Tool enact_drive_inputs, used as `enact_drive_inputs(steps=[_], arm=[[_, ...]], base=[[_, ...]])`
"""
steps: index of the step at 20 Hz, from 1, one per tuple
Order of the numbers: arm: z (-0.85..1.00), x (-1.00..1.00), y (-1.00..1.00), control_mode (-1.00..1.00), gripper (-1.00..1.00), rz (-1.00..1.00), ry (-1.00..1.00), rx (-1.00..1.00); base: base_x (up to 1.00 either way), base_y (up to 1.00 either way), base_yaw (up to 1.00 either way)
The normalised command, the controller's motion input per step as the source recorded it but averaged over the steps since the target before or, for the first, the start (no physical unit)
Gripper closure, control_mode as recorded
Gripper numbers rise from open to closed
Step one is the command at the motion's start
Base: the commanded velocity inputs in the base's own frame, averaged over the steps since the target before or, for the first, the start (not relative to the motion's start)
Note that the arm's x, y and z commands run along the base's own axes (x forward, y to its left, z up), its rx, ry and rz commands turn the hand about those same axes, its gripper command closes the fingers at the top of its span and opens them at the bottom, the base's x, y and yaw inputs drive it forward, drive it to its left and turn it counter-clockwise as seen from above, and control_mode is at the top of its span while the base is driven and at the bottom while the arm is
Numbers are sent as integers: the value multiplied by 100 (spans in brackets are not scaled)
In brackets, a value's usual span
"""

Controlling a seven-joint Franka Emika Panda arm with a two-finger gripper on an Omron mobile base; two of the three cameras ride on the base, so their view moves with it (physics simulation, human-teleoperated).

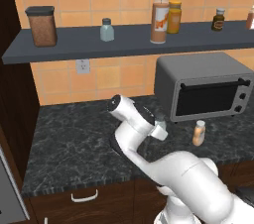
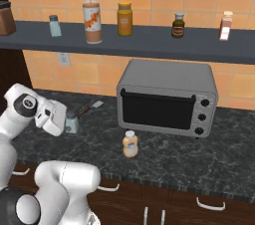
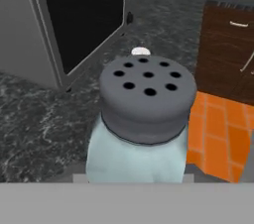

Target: Put the shaker and condiment bottle from the counter next to their counterparts in the cabinet.

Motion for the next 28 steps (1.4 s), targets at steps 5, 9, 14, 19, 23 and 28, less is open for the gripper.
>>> enact_drive_inputs(steps=[5, 9, 14, 19, 23, 28], arm=[[73, -34, 0, -100, 100, 12, -1, 0], [69, -24, 0, -100, 100, 25, -5, 2], [67, -12, 0, -100, 100, 37, -9, 7], [60, -15, 5, -100, 100, 26, -3, 9], [64, -1, 23, -100, 100, 20, 0, 9], [49, 17, 40, -100, 100, 10, 0, 3]], base=[[0, 0, 0], [0, 0, 0], [0, 0, 0], [0, 0, 0], [0, 0, 0], [0, 0, 0]])
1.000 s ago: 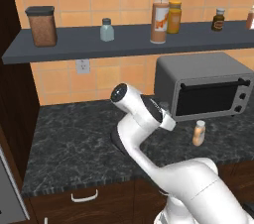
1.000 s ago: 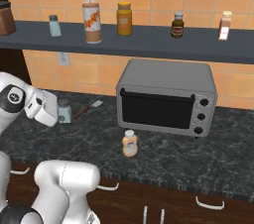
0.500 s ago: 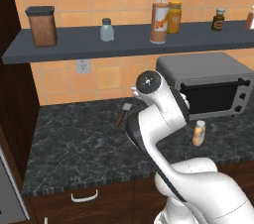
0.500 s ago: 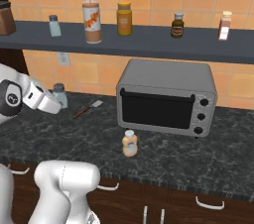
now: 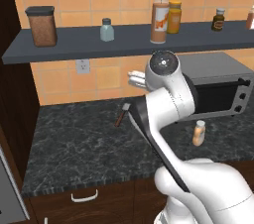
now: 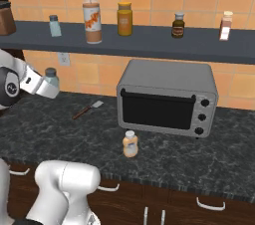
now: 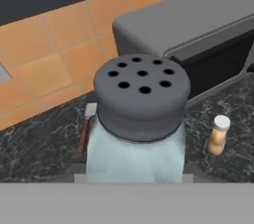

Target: Put the shaker and condiment bottle from the counter next to their counterparts in the cabinet.

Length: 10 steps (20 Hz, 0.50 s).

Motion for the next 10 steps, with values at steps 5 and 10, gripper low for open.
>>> enact_drive_inputs(steps=[5, 10], arm=[[50, 8, 28, -100, 100, 5, 0, 0], [45, 4, 14, -100, 100, 3, 0, 0]], base=[[0, 0, 0], [0, 0, 0]])
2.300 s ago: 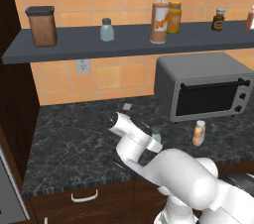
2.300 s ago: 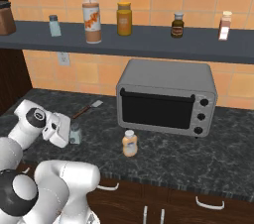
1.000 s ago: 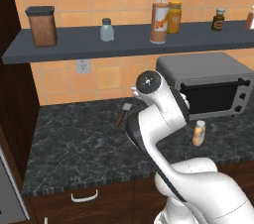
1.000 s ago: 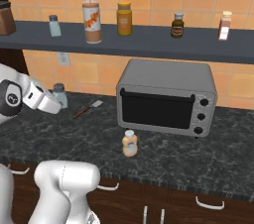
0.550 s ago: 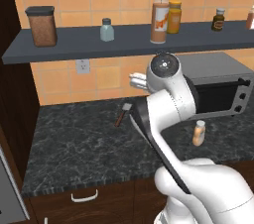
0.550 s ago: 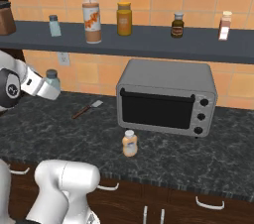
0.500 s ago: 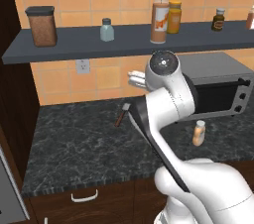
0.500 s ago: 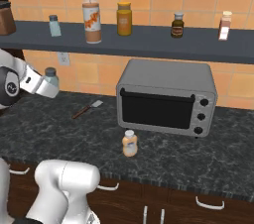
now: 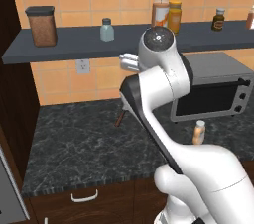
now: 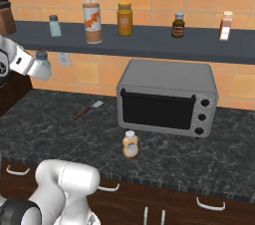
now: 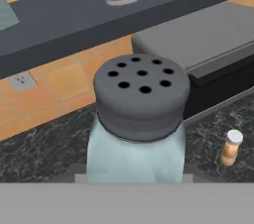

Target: Put the shaker and condiment bottle from the counter next to their counterparts in the cabinet.

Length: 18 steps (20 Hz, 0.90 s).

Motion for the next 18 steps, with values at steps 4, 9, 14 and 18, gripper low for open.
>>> enact_drive_inputs(steps=[4, 9, 14, 18], arm=[[32, 6, 20, -100, 100, 6, 0, 0], [0, 2, 1, -100, 100, 5, 2, 0], [30, 4, 0, -100, 100, 5, -5, 0], [33, 16, 0, -100, 100, 1, -1, 0]], base=[[0, 0, 0], [0, 0, 0], [0, 0, 0], [0, 0, 0]])
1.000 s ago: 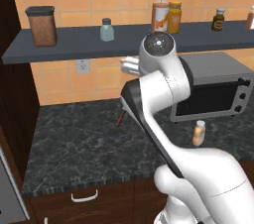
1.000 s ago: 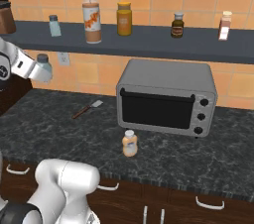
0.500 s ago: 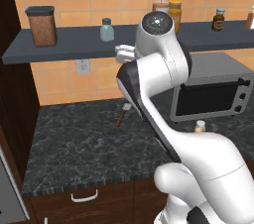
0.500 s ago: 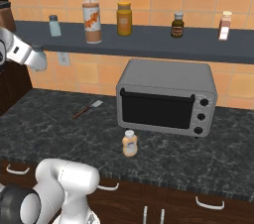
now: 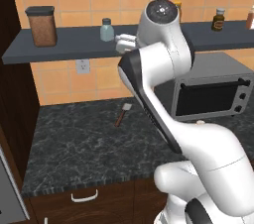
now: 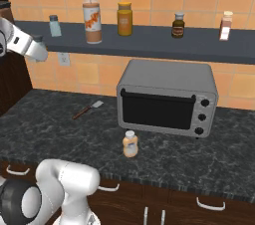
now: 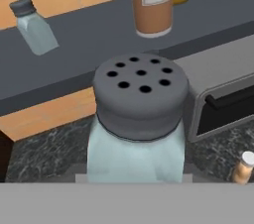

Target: Put the shaker and condiment bottle from the counter next to their counterparts in the cabinet.

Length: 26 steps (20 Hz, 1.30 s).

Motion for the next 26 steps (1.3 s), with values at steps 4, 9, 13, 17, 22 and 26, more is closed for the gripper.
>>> enact_drive_inputs(steps=[4, 9, 13, 17, 22, 26], arm=[[5, 44, 0, -100, 100, 0, -2, 0], [6, 52, 2, -100, 100, 0, -8, -1], [28, 43, 16, -100, 100, 1, -13, -1], [13, 42, 12, -100, 100, 4, -12, -1], [0, 34, 1, -100, 100, 10, -1, 0], [1, 38, 0, -100, 100, 14, 0, 0]], base=[[0, 0, 0], [0, 0, 0], [0, 0, 0], [0, 0, 0], [0, 0, 0], [0, 0, 0]])
